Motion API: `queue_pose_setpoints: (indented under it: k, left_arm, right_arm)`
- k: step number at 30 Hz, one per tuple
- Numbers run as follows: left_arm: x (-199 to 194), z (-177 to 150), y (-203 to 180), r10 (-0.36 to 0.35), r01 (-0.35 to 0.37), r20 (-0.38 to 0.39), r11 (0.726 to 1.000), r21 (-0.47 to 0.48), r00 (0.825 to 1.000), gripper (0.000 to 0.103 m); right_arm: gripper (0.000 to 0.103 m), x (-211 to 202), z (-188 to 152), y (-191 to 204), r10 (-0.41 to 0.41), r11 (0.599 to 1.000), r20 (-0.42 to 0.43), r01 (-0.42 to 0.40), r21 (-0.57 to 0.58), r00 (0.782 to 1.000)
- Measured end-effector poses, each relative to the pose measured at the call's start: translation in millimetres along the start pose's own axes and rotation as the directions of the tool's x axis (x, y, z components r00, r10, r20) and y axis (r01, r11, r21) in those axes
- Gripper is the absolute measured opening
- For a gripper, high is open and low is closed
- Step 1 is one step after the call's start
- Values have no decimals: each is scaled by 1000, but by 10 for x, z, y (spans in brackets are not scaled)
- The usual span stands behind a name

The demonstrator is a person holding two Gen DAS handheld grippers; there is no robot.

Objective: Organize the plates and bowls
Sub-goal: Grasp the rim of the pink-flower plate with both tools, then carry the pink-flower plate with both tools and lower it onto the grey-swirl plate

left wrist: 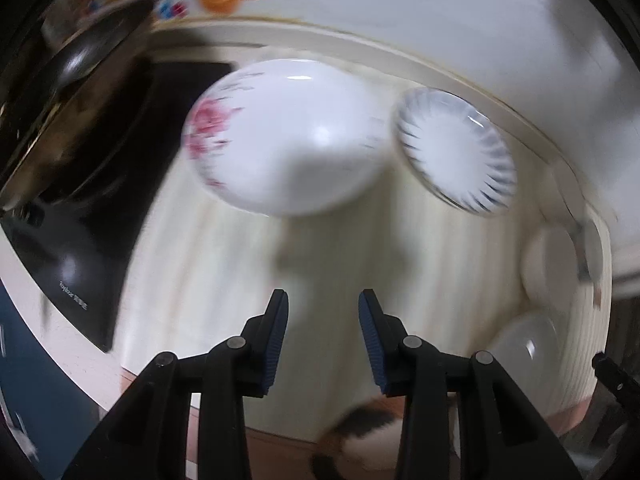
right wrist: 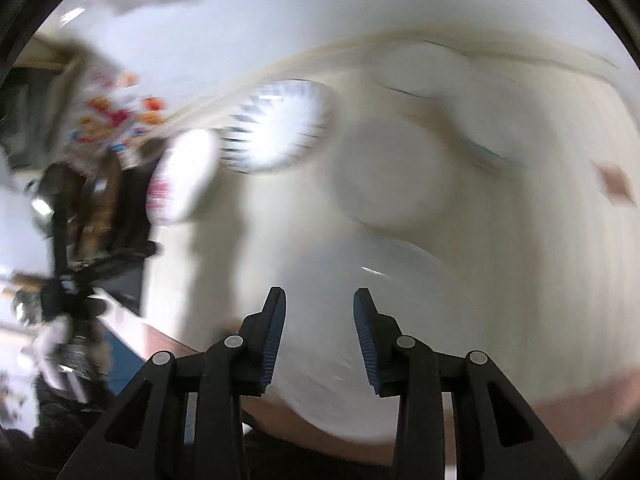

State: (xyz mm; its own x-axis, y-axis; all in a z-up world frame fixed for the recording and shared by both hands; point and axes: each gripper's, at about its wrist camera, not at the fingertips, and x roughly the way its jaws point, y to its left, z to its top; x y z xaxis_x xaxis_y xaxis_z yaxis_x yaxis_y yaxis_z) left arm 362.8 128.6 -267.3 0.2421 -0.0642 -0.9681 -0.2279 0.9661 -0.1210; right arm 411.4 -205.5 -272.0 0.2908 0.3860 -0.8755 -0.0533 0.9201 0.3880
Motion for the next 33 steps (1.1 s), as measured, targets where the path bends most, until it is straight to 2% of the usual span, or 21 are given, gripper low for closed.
queue_pose_setpoints:
  k: [4,6,9,13,19,21,22,23,25,33]
  left_arm:
    - [162,257,428,34,-34,-4,997,-75,999,34]
    - [273,386,599,35,-36,-11,993,-113,999,34]
    - [471,535,774,39,-41,-17,987,-157,999,34]
    - [643,664,886,31,-35,-24,980,-198,999,34]
    - [903,784,908,13,-24,-51,978,-208,999,34]
    - [931,789,909,2,-11,-44,978,-208,999,33]
    - [934,785,920,5,-13,-39,978,-209,999,33]
    - [931,773,943,2,-9,-30,977,-213,1000,32]
    - [875,701,971,10,-12,-11,978,-207,1000,28]
    - [797,516,1004,7,-5,8,981,-194,1000,26]
  right_arm:
    - [38,598,685,788,71,988,-12,-72,-134,997]
    - [38,976,1061,1120,97,978,-44,-103,-183,994]
    - [38,1499,1556,1512,92,965,-80,-109,-237,993]
    - [38,2134,2033,1855,23,950,-127,-61,-306,992]
    - [36,2723,2282,1909,-31,936,-187,-36,-349,982]
    - [29,2882,2326,1880,-26,941,-218,-50,-334,976]
    - [19,2958,2341,1871,-25,943,-231,-54,-328,973]
    - [19,3027,2360,1867,-24,943,-238,-57,-328,971]
    - [18,3060,2374,1880,-7,937,-222,-71,-343,975]
    - [13,2948,2265,1840,29,925,-218,-109,-363,976]
